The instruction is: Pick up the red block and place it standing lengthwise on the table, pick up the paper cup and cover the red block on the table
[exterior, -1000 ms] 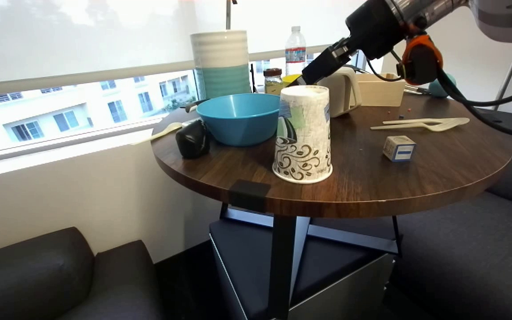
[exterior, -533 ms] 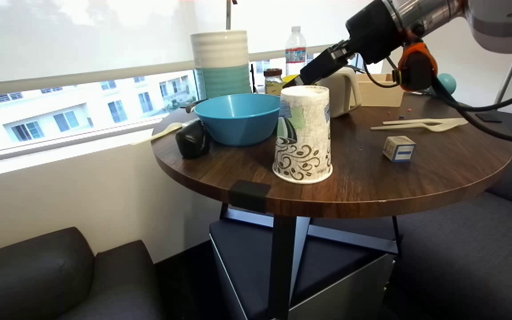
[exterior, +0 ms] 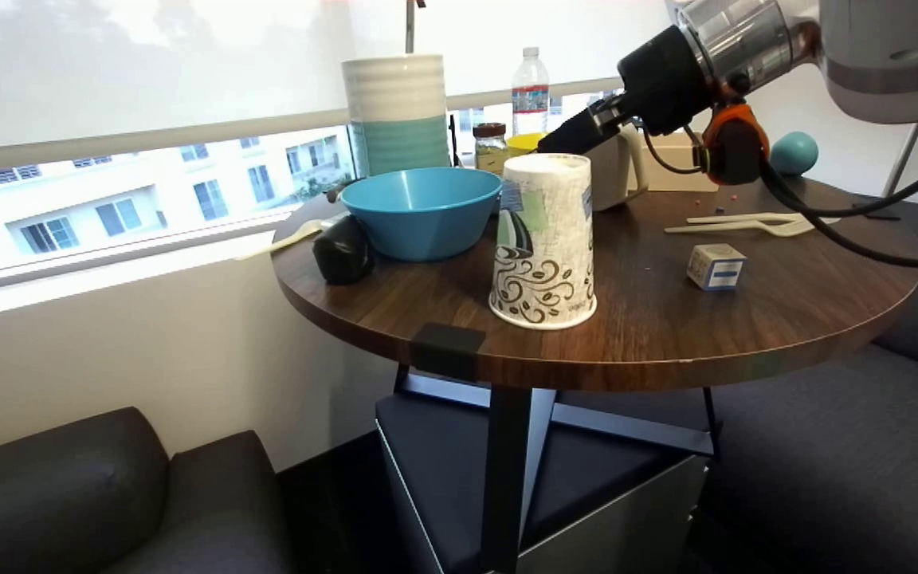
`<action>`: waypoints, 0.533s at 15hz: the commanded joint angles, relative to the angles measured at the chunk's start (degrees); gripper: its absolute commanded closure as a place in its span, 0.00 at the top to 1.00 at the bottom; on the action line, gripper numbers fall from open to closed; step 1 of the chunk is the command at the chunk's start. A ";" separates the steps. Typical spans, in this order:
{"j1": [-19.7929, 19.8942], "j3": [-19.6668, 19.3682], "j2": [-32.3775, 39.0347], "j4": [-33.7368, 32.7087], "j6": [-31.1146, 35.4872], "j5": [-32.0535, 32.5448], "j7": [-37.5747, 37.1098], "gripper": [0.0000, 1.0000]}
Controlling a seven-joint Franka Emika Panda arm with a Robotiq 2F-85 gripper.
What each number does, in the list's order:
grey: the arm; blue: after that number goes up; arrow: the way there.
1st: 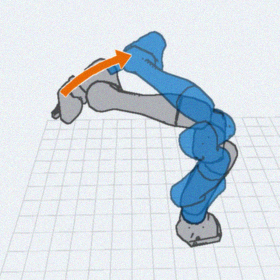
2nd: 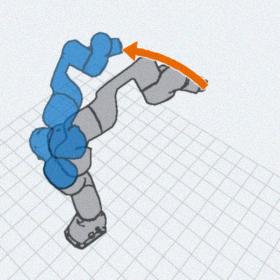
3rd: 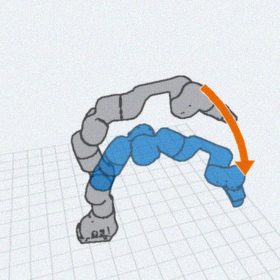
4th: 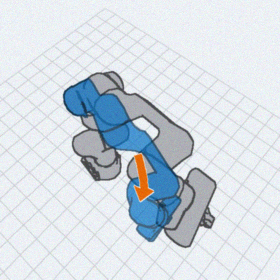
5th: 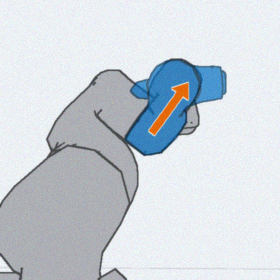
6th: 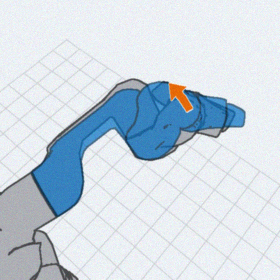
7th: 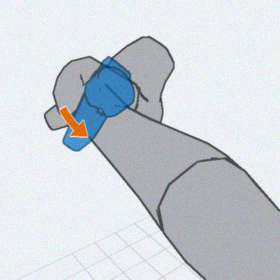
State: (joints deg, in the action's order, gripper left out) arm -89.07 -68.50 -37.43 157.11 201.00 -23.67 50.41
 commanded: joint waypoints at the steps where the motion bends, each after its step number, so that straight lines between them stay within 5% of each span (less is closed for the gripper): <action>1: -2.84 -3.04 -4.31 0.00 2.35 2.07 3.49 0.08; 8: -5.40 -6.72 -11.15 0.01 3.95 4.06 9.68 0.08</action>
State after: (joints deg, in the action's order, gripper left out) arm -92.78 -73.27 -43.17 157.11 203.24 -21.02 56.34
